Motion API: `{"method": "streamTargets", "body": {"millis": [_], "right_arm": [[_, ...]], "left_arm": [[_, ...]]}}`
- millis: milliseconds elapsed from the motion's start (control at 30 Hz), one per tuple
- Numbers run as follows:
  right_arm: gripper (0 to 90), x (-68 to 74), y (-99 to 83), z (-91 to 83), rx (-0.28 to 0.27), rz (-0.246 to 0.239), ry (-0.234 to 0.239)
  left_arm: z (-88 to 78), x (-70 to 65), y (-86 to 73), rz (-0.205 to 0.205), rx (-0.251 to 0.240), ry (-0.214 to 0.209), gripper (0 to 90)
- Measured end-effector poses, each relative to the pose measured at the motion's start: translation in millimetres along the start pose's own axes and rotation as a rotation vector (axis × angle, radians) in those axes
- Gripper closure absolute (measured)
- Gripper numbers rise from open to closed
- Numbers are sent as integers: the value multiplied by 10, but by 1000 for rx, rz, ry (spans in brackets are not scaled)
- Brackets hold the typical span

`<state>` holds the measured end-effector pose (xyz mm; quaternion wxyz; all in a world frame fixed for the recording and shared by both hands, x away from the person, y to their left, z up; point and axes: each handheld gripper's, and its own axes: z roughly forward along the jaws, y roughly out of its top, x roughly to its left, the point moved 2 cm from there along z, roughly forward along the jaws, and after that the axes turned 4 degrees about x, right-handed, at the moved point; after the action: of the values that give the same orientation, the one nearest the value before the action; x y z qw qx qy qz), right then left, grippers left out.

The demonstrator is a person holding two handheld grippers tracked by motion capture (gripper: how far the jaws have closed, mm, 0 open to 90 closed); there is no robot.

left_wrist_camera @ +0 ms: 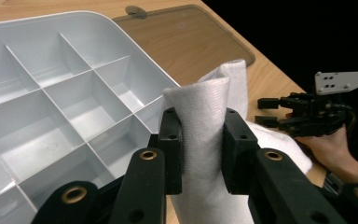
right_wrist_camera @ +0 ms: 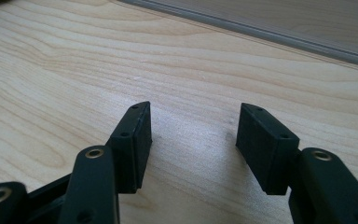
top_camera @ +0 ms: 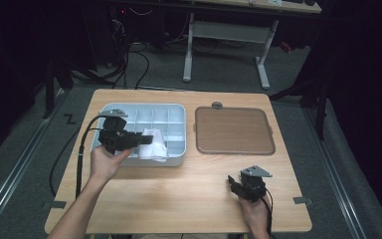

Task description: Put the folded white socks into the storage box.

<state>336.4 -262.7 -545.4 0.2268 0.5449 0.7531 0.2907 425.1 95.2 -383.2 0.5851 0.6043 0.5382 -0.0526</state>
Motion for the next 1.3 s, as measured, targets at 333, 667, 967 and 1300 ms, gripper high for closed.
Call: {"method": "streamTargets", "body": {"millis": [333, 667, 967, 1300], "right_arm": [[462, 0, 5, 5, -1, -1, 2], [461, 1, 3, 2, 0, -1, 2], [461, 11, 0, -1, -2, -8, -6], [461, 15, -3, -5, -2, -6, -7]], "left_arm": [[94, 225, 29, -41, 16, 22, 732], [207, 529, 128, -142, -11, -3, 732], [272, 693, 135, -164, 7, 32, 733], [320, 878, 95, -183, 12, 84, 732]]}}
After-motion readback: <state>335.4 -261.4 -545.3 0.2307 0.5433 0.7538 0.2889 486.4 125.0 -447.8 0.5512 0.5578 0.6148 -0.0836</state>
